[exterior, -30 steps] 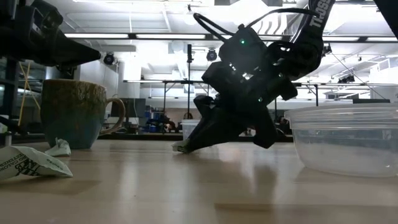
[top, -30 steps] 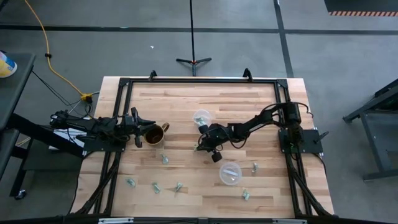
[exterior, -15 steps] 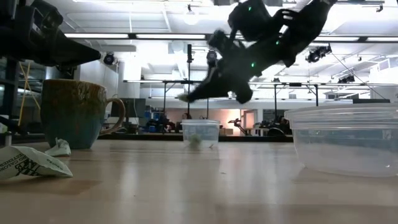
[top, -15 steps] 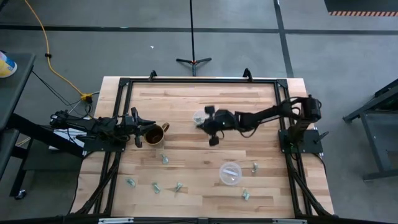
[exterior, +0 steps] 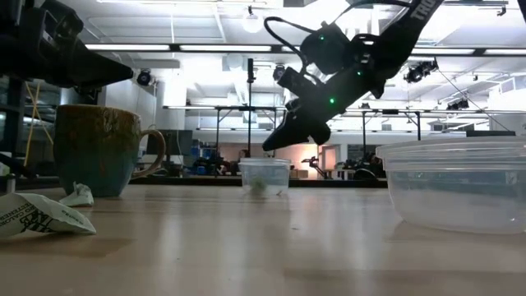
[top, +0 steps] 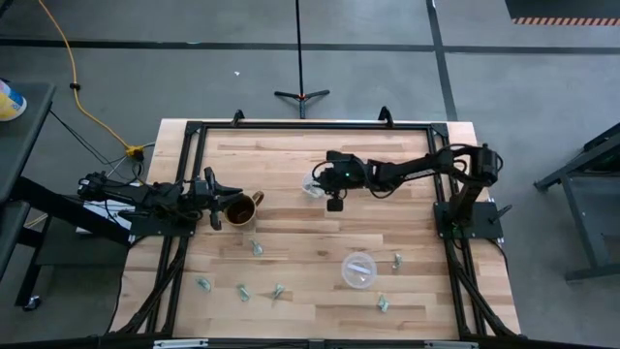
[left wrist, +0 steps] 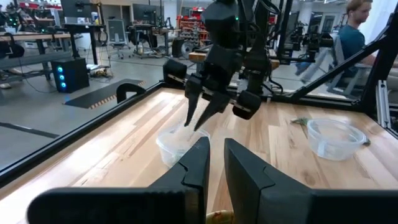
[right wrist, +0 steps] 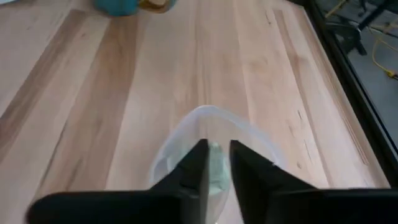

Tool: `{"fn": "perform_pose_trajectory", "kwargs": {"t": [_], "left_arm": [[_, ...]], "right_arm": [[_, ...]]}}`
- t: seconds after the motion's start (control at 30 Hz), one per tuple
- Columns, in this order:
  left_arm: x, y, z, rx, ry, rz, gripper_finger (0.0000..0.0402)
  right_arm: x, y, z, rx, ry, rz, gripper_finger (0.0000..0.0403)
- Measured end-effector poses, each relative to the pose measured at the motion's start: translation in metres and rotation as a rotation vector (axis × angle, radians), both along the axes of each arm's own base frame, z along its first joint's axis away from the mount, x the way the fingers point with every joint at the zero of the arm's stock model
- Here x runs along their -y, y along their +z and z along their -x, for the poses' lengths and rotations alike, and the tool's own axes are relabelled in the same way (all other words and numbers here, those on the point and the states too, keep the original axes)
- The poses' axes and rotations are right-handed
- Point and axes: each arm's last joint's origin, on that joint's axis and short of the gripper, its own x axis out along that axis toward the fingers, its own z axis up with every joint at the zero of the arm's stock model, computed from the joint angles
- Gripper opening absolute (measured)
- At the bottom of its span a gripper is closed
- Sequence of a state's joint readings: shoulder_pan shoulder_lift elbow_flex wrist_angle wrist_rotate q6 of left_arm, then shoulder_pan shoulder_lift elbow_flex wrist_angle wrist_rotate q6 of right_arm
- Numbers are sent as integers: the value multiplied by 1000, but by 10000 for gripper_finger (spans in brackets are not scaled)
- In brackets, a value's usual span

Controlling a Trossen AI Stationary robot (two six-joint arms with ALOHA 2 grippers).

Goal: Pick and place Stevia / Truvia into bins
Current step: Put the stevia packet into the top transparent container

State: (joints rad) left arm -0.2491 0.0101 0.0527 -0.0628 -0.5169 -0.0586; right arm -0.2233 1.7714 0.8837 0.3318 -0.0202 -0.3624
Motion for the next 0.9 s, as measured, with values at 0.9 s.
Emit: {"fn": "perform_pose_trajectory", "kwargs": {"t": [0.9], "left_arm": [[0, 0, 0, 0, 0, 0, 83]], "right_arm": [[-164, 74, 141, -595, -231, -558, 206]]}}
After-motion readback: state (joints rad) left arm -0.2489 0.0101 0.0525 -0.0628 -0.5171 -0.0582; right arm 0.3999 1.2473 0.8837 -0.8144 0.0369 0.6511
